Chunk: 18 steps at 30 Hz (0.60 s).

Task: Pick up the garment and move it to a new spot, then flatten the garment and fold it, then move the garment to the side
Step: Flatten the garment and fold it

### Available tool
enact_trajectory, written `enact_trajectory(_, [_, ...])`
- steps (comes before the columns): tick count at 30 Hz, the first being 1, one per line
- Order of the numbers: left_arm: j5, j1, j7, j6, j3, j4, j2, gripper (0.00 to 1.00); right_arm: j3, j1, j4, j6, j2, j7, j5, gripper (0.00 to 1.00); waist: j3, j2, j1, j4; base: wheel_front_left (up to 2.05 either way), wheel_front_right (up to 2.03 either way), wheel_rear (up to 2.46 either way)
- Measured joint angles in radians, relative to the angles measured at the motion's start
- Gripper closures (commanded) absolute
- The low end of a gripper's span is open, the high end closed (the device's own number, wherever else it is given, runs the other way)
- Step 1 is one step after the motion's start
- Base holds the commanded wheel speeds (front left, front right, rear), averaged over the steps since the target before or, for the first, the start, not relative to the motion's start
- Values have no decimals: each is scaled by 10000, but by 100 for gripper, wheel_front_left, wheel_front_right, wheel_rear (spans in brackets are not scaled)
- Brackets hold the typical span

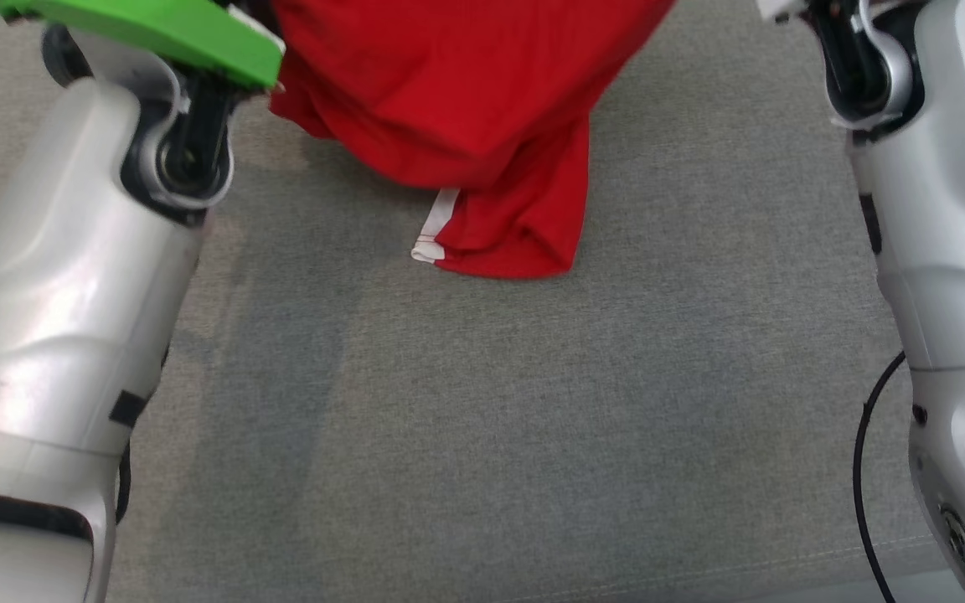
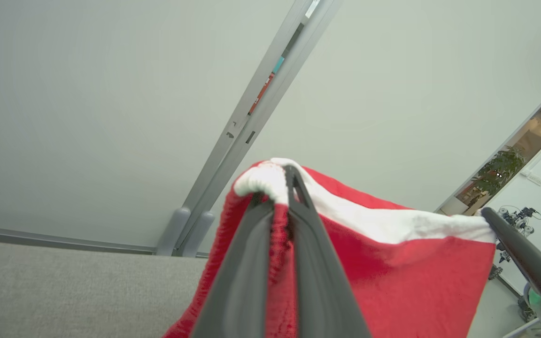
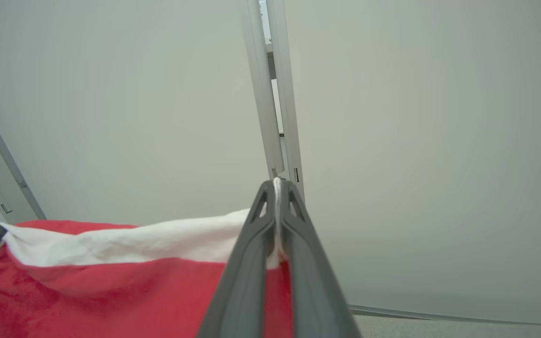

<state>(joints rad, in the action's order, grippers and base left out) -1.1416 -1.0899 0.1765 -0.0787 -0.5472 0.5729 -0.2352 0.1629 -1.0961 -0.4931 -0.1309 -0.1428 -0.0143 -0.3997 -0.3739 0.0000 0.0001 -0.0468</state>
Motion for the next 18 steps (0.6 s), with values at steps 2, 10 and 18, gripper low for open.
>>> enact_trajectory(2, [153,-644,345,-29,244,161,52,100,140,-676,-347,0,58,-876,150,100,-201,0,1,-207,0,0,0])
enact_trajectory(10, [1018,-1630,848,-395,1365,-447,424,100,299,-1796,-454,-2,-357,-2443,564,100,-668,0,0,-838,0,0,0])
enact_trajectory(18, [2084,1178,861,-489,322,-1630,385,100,1616,1481,127,-2,-1710,-2474,282,100,-713,0,0,-517,0,0,0])
